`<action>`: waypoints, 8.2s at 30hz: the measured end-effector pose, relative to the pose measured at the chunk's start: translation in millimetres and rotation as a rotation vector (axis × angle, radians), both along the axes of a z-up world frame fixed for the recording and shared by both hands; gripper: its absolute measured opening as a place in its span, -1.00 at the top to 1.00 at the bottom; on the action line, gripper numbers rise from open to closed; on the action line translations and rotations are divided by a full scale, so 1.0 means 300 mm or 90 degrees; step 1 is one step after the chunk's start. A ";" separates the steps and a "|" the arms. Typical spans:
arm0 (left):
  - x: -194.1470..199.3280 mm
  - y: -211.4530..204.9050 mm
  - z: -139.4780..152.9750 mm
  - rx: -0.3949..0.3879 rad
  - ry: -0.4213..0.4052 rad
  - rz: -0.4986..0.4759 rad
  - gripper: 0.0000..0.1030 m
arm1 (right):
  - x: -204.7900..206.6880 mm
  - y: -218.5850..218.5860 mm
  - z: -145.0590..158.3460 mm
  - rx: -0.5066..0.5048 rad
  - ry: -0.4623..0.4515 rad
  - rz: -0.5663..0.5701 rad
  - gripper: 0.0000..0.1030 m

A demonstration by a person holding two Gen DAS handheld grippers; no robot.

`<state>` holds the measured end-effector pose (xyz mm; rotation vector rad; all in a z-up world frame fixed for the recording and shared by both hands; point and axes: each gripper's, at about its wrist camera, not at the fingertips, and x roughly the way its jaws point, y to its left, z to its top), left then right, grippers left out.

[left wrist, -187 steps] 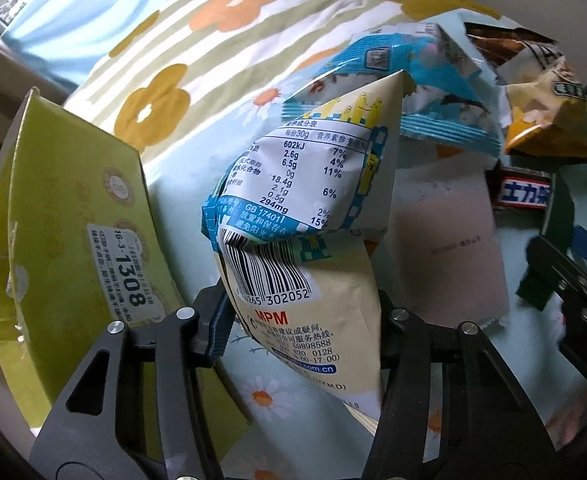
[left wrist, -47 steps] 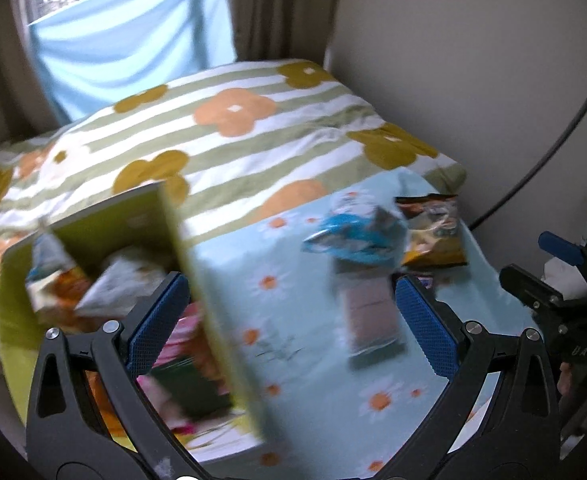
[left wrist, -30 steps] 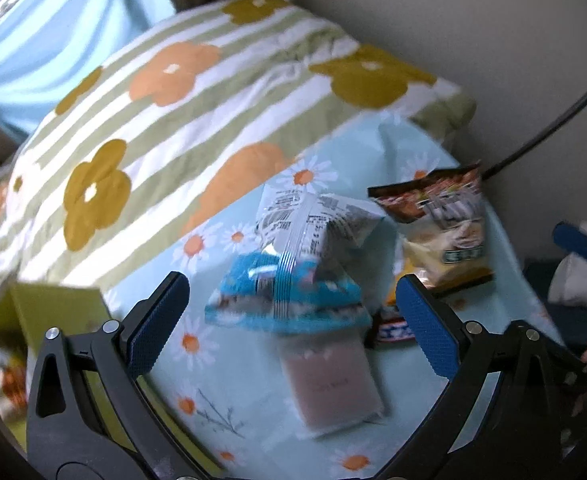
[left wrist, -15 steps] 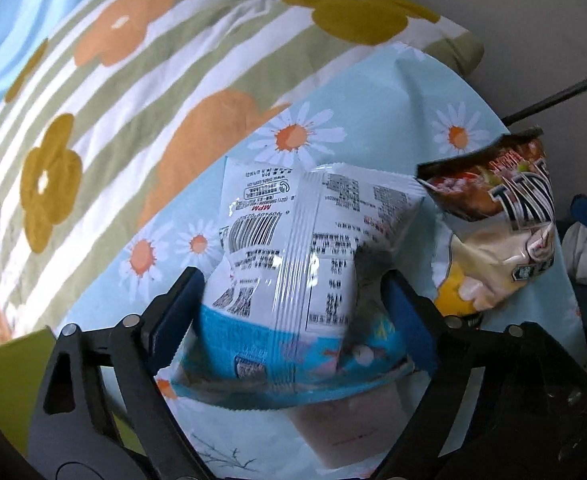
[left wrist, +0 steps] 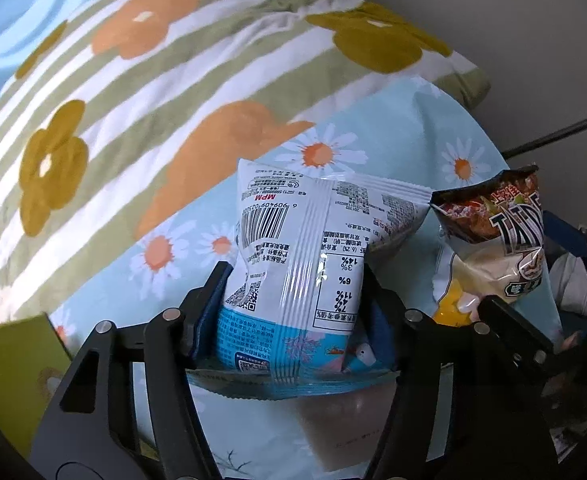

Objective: Organize snacks
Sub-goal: 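Grasp the blue-and-white bag with left tool while right tool grasps TATRE chip bag, then carry both bags over the box and open both tools to drop them, then move both tools back toward the pink pastry packet and chocolate bar, then grasp the pink pastry packet with left tool while right tool grasps chocolate bar, then carry both items over the box and open both tools to drop them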

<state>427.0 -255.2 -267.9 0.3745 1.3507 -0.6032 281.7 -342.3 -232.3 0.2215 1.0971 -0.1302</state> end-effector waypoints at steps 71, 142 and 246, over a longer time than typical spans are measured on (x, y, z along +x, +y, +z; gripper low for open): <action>-0.314 1.565 0.440 -0.086 -0.179 0.393 -0.57 | -0.070 1.231 0.442 0.035 -0.137 0.258 -0.09; -0.598 0.532 0.465 -0.113 -0.214 0.188 -0.99 | -0.286 0.250 0.399 -0.098 -0.108 0.241 -0.88; -0.305 1.294 0.589 -0.122 -0.240 0.394 -0.17 | -0.029 0.985 0.510 0.033 -0.210 0.458 0.46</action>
